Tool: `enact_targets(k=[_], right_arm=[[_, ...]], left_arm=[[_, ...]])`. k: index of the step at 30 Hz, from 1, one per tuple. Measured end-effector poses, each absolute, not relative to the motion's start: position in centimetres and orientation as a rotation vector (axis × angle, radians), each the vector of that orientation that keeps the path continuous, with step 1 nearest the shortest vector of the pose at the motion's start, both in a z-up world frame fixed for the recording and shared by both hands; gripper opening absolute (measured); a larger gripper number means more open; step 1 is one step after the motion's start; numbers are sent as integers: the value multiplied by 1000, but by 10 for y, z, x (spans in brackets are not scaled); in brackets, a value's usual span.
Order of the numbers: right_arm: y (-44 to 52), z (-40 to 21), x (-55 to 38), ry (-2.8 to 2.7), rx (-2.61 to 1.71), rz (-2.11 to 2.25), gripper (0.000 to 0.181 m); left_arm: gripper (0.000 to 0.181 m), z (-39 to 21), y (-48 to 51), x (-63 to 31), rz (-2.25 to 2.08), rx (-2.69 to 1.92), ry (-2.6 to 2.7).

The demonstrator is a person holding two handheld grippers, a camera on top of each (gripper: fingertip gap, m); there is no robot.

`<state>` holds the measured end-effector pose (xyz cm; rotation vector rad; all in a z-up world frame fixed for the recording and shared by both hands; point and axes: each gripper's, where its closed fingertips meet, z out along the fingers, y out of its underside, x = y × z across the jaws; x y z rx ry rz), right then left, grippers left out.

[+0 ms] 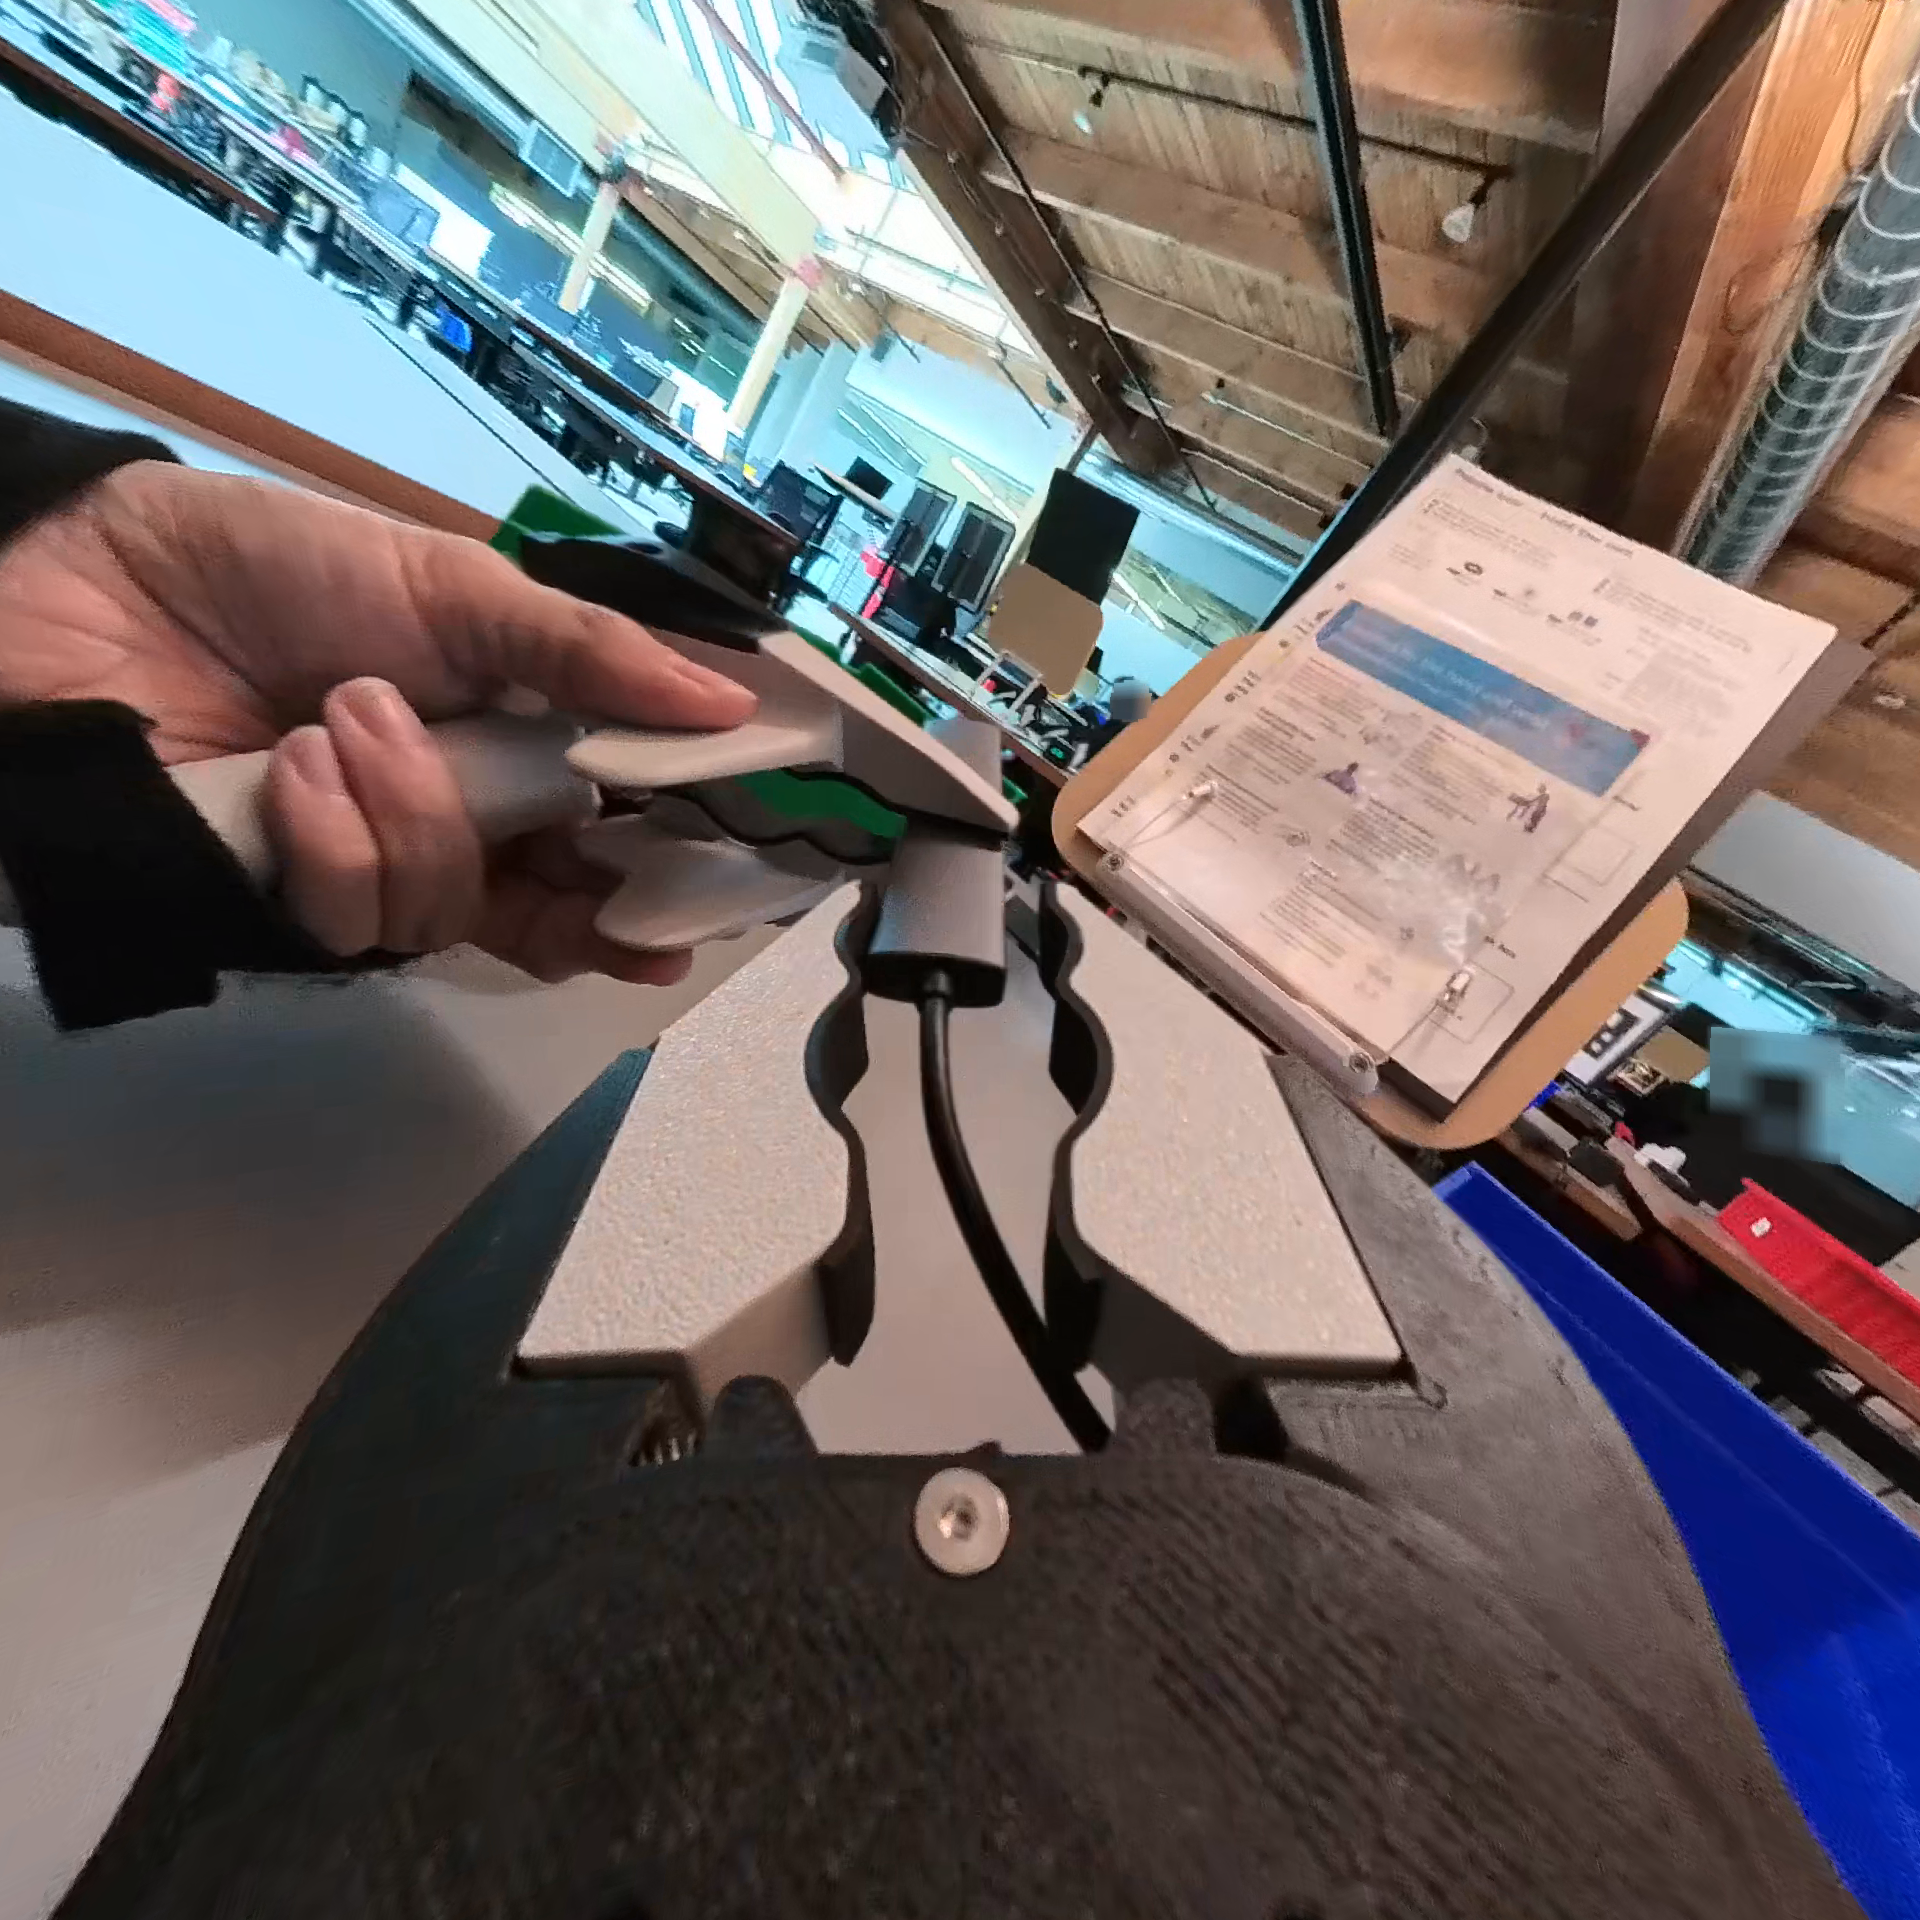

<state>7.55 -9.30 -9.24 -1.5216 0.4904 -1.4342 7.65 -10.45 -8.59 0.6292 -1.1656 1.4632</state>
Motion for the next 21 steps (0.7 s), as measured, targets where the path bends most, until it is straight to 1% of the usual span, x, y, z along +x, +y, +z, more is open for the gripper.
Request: enact_targets(k=[1,2,3,9,11,15,18,20,21], right_arm=[[-95,-94,76,493,-1517,-1428,29],[-94,-94,74,482,-1511,-1405,24],[-94,-93,73,486,-1496,-1395,22],[-98,-92,73,529,-1461,-1383,21],[-95,-92,73,556,-1435,-1326,21],[-104,-78,69,627,-1284,-1177,22],[-116,-71,70,653,-1219,-1098,21],[-118,-71,71,660,-1192,-1075,21],[-119,-73,74,672,-1184,-1088,21]], left_arm=[[6,-87,-106,75,1463,635,-1166],[6,-86,-108,75,1463,641,-1165],[7,-86,-109,74,1463,646,-1159],[7,-85,-113,75,1465,671,-1134],[7,-85,-111,74,1499,642,-1218],[19,-65,-78,110,1873,583,-1593],[21,-41,-22,166,2186,658,-1944],[20,-41,22,211,2249,764,-2295],[20,-45,44,232,2207,800,-2500]])
